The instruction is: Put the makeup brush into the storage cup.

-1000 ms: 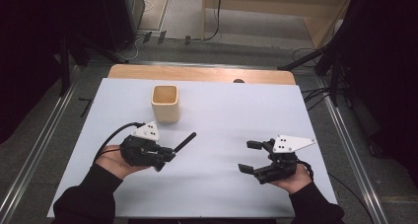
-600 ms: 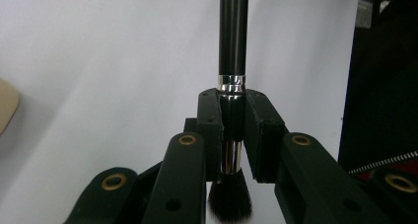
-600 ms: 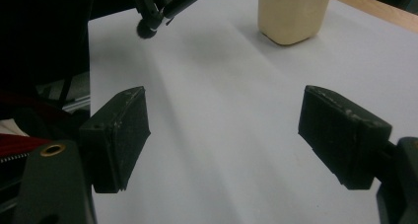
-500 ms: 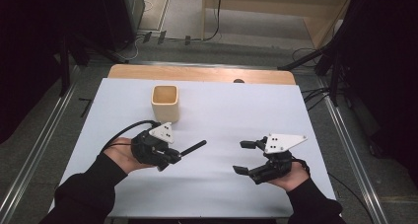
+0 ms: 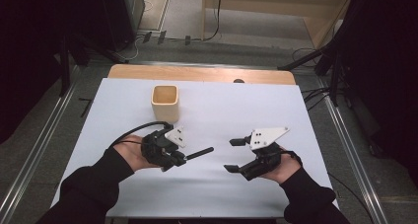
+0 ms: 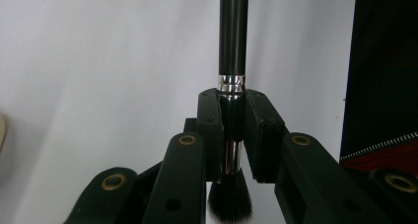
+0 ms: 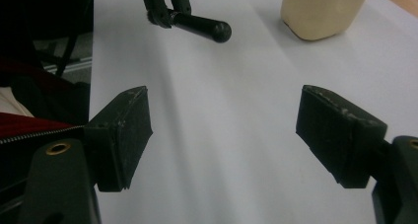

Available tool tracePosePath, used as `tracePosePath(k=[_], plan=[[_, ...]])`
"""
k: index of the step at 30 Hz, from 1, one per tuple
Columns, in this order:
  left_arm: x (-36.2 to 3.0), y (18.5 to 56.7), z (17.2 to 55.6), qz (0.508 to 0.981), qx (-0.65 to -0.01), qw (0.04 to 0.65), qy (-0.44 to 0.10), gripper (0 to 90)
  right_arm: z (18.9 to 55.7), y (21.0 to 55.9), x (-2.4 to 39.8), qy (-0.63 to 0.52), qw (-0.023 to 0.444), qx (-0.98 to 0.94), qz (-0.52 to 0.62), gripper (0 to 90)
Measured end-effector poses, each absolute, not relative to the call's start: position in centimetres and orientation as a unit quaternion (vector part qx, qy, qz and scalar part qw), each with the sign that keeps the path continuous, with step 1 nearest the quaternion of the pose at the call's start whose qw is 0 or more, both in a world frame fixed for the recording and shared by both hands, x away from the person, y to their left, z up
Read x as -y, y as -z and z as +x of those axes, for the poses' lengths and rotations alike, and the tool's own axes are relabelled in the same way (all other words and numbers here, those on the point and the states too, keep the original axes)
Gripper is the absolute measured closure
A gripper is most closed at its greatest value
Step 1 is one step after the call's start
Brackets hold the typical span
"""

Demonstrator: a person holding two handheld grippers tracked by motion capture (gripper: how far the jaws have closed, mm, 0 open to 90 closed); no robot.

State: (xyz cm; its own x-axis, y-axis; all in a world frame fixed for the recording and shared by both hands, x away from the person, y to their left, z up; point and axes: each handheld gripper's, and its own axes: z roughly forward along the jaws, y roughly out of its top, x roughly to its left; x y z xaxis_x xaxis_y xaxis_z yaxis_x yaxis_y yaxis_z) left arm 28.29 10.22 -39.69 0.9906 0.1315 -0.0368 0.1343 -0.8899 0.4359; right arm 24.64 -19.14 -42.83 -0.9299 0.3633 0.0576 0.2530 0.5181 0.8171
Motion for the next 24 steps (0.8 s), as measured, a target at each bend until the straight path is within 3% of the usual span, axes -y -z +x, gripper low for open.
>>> tracePosePath(k=[24], plan=[[-7.7,40.3,27.7,0.989,-0.005,0.151,-0.001,79.0,26.6,43.2,14.8,-0.4,0.017,-0.908,0.127,34.3]])
